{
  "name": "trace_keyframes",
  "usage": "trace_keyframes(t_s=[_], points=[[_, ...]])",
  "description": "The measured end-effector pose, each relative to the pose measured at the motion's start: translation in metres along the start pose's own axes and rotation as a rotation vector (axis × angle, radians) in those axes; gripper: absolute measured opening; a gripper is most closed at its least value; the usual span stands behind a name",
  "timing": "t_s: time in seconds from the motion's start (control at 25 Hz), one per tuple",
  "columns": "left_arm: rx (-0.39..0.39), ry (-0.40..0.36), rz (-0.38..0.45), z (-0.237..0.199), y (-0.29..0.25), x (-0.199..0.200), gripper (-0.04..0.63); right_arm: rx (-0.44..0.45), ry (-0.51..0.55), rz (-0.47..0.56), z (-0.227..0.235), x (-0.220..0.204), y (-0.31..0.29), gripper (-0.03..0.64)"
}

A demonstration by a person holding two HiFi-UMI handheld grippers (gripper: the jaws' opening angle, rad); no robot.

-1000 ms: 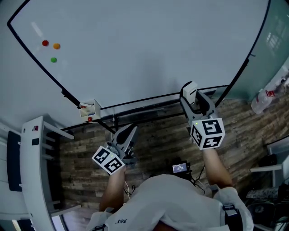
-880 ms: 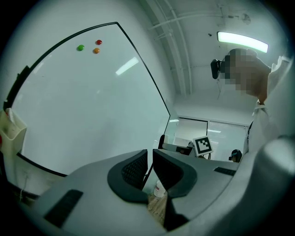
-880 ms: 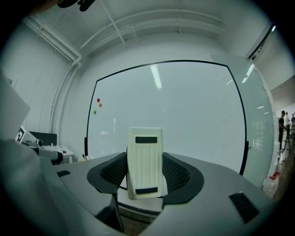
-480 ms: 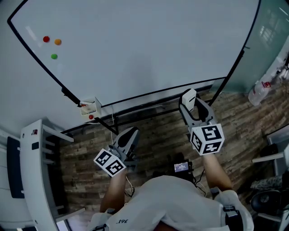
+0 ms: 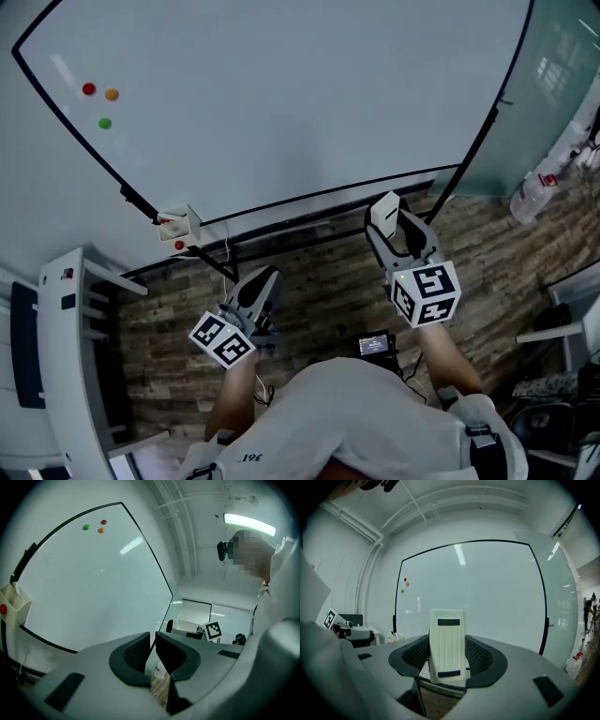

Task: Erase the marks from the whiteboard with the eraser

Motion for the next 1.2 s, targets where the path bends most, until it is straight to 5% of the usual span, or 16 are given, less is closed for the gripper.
trace_keyframes(t_s=[1.2], points=[[0.018, 0.036, -0.043, 0.048, -0.041, -0.042, 0.041, 0.112, -0.033, -0.078, 0.048, -0.033, 0.015, 0.25]])
Point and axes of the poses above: the fingertips, and each gripper's own axes: y backward along the fingers, z to its right, x out of its top, the point moved 7 cm from there along y, backward along the fingers, and after that the axes turned 1 degree about -z, right-handed, at the moved point
